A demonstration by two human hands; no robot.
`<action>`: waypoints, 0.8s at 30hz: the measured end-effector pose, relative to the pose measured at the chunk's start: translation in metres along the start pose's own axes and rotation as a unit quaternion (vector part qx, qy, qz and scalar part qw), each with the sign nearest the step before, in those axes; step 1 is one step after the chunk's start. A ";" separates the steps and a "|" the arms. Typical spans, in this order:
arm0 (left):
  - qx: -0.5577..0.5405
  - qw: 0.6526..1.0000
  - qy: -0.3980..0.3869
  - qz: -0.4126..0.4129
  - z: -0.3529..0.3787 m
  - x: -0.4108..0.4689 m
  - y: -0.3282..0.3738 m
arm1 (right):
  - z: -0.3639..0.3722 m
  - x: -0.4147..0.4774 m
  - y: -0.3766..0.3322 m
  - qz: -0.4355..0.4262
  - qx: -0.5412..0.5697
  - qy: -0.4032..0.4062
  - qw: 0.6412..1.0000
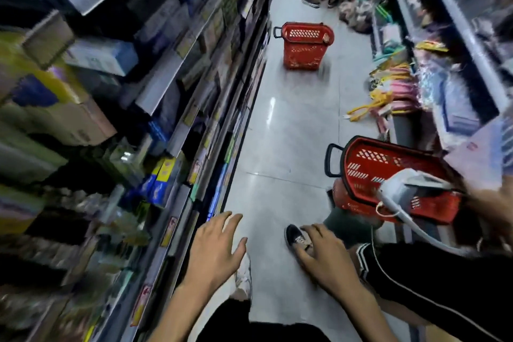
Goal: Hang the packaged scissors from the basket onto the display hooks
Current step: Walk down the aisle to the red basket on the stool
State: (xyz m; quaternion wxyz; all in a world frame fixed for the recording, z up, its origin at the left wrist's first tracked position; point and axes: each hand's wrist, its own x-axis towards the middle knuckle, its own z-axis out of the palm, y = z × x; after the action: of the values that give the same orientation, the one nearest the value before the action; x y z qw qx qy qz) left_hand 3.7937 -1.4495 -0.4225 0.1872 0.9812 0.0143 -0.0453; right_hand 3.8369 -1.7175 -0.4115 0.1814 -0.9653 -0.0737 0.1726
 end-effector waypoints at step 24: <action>0.043 0.999 -0.026 0.011 -0.079 0.591 0.018 | -0.194 0.520 0.049 0.053 0.081 0.042 0.994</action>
State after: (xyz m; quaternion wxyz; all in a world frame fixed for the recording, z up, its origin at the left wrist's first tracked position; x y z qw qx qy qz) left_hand 4.3892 -1.4310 -0.3983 0.1458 0.9869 -0.0037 -0.0692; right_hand 4.3941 -1.7191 -0.4193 0.2526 -0.9563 -0.0003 0.1470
